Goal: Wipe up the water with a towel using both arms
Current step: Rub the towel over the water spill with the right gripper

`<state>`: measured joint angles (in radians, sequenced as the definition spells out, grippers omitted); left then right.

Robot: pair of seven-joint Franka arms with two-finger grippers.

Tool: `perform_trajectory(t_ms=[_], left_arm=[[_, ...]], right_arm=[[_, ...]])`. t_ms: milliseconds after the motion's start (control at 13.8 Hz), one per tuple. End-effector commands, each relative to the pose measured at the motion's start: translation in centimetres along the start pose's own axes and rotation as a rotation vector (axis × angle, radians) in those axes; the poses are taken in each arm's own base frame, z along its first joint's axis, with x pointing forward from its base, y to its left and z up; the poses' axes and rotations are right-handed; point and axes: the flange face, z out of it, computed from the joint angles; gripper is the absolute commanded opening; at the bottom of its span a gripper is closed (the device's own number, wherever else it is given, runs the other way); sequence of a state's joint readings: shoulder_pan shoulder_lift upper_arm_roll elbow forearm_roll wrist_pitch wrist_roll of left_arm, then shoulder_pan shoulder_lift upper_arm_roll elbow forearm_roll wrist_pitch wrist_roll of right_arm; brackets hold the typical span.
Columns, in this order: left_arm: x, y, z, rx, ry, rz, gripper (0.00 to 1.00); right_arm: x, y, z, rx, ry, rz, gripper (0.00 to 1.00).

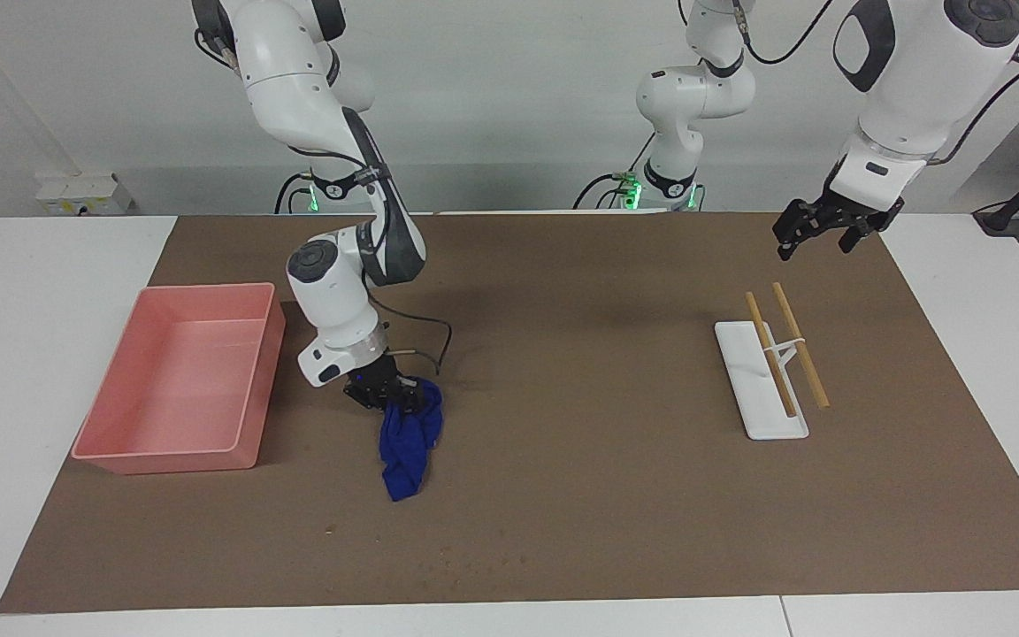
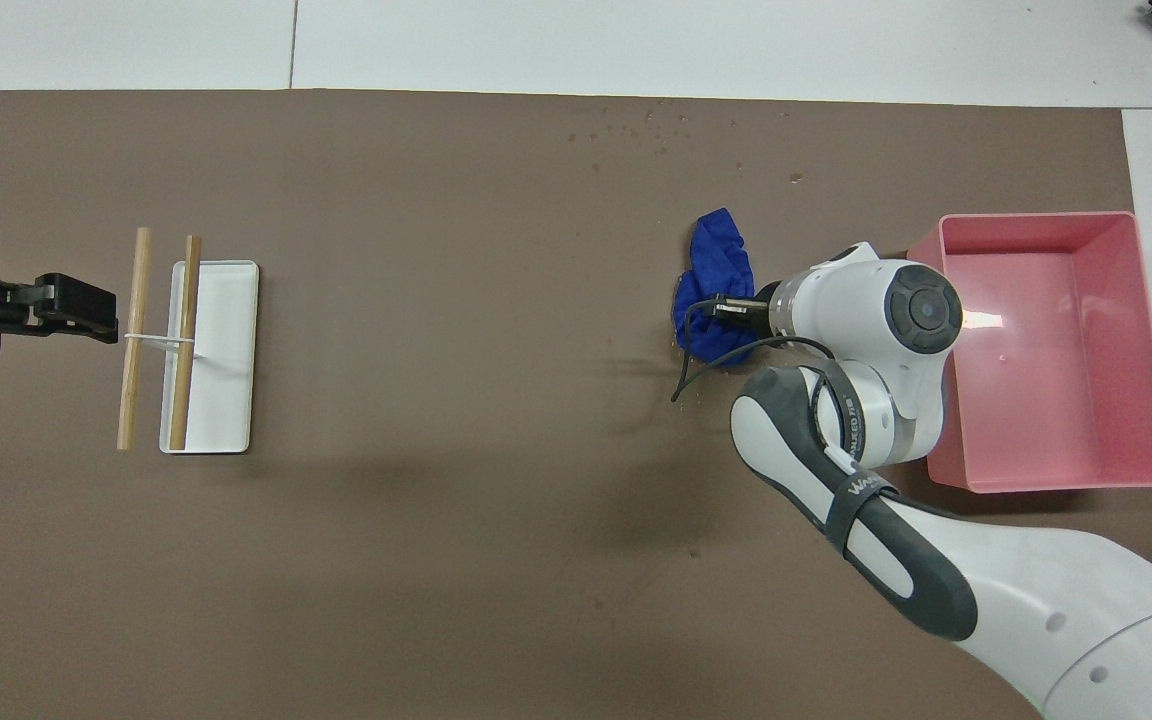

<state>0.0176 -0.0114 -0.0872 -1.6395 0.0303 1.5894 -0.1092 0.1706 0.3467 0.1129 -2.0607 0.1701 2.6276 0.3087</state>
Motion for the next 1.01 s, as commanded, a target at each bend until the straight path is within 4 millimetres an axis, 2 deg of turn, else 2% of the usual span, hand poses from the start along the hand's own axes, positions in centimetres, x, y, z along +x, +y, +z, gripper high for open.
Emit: perform_trajectory(t_ms=[0,72,289,434,506,651,796,940], left_arm=[[-0.5,-0.1,-0.2,0.007,0.003,0.000,1.00],[0.0,0.1,-0.5,-0.002,0.040,-0.015,1.00],[0.1,1.5,-0.6,-0.029,0.054,-0.075,1.00],[0.1,1.8,-0.4,-0.054,0.054,-0.072,1.00],[0.2,2.0,-0.5,-0.088,0.056,-0.080,1.00],[0.2,2.0,-0.4,-0.090,0.056,-0.073,1.00],[0.2,1.9,-0.4,-0.089,0.053,-0.074,1.00],[0.3,2.1,-0.4,-0.090,0.054,-0.071,1.00]], right_arm=[[-8.2,1.0,4.5,-0.070,-0.165,-0.055,0.00],[-9.0,0.6,4.5,-0.073,-0.173,-0.074,0.00],[-11.5,-2.9,4.5,-0.067,-0.183,-0.145,0.00],[-12.5,-4.3,4.5,-0.066,-0.185,-0.164,0.00],[-12.6,-5.3,3.7,-0.058,-0.170,-0.156,0.00],[-12.0,-6.3,1.1,-0.055,-0.171,-0.147,0.00],[-9.8,-6.1,-3.3,-0.046,-0.155,-0.122,0.00],[-6.6,-3.8,-7.9,-0.045,-0.140,-0.060,0.00]])
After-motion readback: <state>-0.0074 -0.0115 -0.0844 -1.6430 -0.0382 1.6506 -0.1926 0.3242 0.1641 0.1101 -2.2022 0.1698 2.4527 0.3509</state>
